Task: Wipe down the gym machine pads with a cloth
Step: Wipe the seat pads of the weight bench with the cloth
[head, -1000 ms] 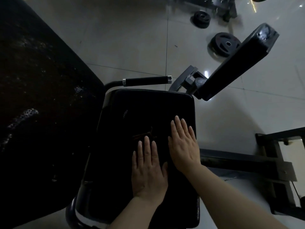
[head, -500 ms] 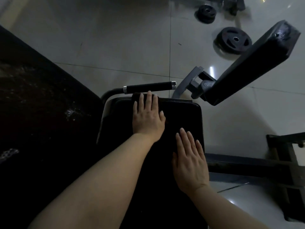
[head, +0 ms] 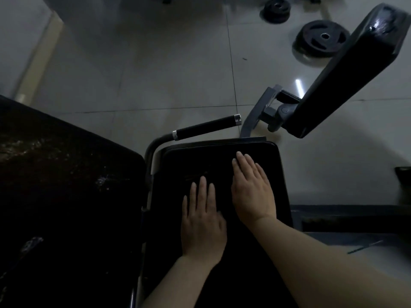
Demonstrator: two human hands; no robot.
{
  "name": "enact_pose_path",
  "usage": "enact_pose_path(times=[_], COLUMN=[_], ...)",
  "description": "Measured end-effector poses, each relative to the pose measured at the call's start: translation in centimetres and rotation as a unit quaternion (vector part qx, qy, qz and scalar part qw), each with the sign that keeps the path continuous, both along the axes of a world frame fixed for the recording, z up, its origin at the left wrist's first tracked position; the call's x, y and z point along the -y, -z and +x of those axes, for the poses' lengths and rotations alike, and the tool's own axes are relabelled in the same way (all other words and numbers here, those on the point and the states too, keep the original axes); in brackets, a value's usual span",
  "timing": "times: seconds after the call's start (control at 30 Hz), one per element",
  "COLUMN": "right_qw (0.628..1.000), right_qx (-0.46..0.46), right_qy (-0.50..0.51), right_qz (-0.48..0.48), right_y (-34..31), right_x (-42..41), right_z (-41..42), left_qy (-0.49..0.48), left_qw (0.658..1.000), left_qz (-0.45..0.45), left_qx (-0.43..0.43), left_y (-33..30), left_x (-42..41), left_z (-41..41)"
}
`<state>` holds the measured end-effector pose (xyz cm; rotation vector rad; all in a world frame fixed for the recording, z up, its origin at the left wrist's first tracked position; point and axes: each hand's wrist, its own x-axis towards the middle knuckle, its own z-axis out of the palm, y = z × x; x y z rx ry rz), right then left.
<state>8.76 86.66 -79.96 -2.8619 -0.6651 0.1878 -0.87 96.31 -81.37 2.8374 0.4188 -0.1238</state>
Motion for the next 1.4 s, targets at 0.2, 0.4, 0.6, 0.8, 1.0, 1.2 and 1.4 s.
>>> enact_pose_path(times=[0.2,0.4,0.6,0.8,1.0,1.2,1.4], right_qw=[0.999,0.998,0.998,0.996,0.997,0.998,0.998], right_qx=[0.031,0.041,0.048,0.072,0.063,0.046,0.049], right_qy=[0.035,0.034,0.039,0.037,0.033,0.026,0.019], right_qz=[0.020,0.028,0.032,0.033,0.033,0.032,0.030], right_y=[0.4,0.4,0.6,1.0,1.0,1.1,1.0], right_x=[-0.2,-0.2,-0.4,-0.4,-0.3,-0.4,-0.4], right_z=[0.2,0.2,0.2,0.2,0.2,0.2,0.2], left_qy=[-0.029,-0.037,-0.008,-0.046,-0.035,-0.022,-0.068], left_qw=[0.995,0.998,0.999,0.999,0.998,0.999,0.996], left_qz=[-0.073,-0.007,0.014,0.011,0.007,-0.008,0.028], left_qx=[0.058,0.058,0.037,-0.018,0.042,0.040,-0.043], left_y=[0.2,0.9,1.1,-0.2,0.9,1.0,-0.2], left_x=[-5.0,-1.6,-1.8,-5.0,-3.9,-2.5,-5.8], left_z=[9.2,2.9,2.6,12.5,6.8,2.6,12.7])
